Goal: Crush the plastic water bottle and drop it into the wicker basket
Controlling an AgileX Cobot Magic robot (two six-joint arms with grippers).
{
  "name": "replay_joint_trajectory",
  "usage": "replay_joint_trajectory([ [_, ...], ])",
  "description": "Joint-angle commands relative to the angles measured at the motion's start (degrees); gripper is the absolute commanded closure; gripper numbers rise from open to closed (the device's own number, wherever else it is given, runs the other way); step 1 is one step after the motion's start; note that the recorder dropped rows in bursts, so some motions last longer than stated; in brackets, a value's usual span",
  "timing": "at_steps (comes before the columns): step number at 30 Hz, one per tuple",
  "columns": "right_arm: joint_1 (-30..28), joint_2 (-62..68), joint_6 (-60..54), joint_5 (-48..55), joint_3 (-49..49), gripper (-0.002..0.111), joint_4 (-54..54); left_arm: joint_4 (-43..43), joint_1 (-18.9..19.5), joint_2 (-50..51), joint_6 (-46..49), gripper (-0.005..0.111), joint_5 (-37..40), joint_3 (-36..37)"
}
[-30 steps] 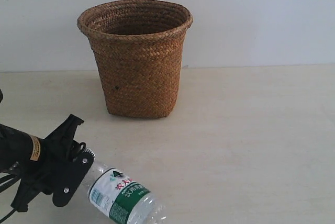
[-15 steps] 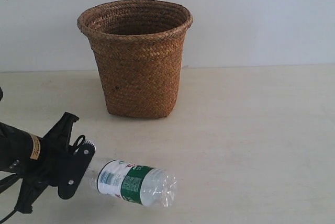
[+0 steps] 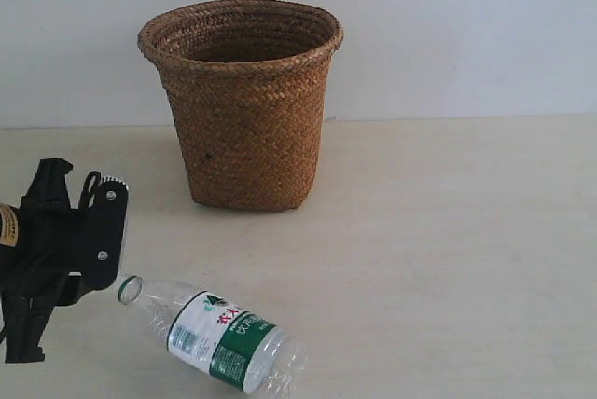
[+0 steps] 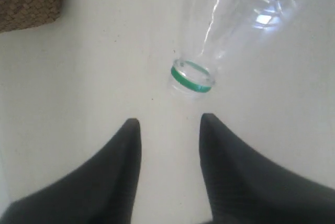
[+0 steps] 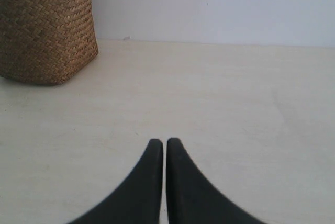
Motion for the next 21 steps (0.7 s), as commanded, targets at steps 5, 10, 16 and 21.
replay_joint_trajectory([
  [5,-0.1,-0.4,-0.1,-0.1,0.0,0.108,-0.4,2.2,-0.4,1.0,11.9,0.053,0.5,0.1],
  [10,-0.1,-0.4,-0.1,-0.1,0.0,0.108,-0.4,2.1,-0.4,3.3,12.5,0.05,-0.3,0.1],
  [16,-0.1,-0.4,-0.1,-0.1,0.0,0.108,-0.4,2.1,-0.4,6.0,16.6,0.05,-2.5,0.2],
  [21,-0.1,-0.4,-0.1,-0.1,0.0,0.108,-0.4,2.1,-0.4,8.1,16.7,0.05,-4.4,0.2],
])
